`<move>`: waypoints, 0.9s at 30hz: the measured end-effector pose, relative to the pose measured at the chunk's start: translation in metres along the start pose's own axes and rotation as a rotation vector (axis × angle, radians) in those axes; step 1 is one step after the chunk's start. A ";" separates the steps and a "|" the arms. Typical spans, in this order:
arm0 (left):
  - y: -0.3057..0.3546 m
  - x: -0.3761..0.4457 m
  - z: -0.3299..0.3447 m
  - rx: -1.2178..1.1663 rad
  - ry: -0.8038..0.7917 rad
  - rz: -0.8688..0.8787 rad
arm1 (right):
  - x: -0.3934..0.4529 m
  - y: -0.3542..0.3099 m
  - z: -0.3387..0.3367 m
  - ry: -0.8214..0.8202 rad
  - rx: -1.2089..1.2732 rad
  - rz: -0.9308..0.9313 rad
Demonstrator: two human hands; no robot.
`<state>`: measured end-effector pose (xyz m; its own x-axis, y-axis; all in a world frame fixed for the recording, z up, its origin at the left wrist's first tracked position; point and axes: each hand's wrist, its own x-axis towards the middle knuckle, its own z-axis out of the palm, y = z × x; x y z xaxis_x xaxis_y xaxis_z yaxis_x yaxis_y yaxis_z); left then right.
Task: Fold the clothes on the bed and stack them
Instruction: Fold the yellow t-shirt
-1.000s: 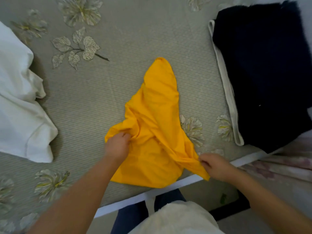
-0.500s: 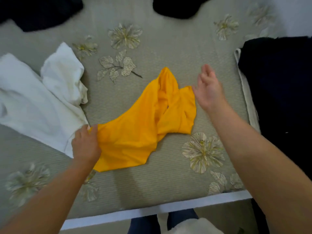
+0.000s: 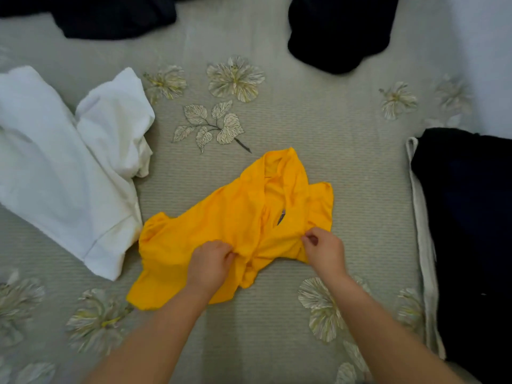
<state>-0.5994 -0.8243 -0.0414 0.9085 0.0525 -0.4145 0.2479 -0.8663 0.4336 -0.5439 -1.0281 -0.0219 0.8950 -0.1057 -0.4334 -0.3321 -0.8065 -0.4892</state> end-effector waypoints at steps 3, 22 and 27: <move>-0.026 -0.008 -0.022 -0.489 0.322 -0.239 | -0.012 0.026 -0.035 0.050 0.112 0.013; -0.058 -0.014 -0.019 0.223 -0.001 -0.173 | -0.023 0.029 0.004 -0.159 -0.597 -0.171; -0.071 -0.003 -0.027 0.135 -0.115 -0.138 | -0.019 0.025 -0.008 -0.073 -0.331 -0.201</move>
<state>-0.6110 -0.7493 -0.0498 0.8226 0.1250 -0.5546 0.3132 -0.9138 0.2586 -0.5667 -1.0507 -0.0201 0.9048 0.1052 -0.4126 -0.0282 -0.9521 -0.3046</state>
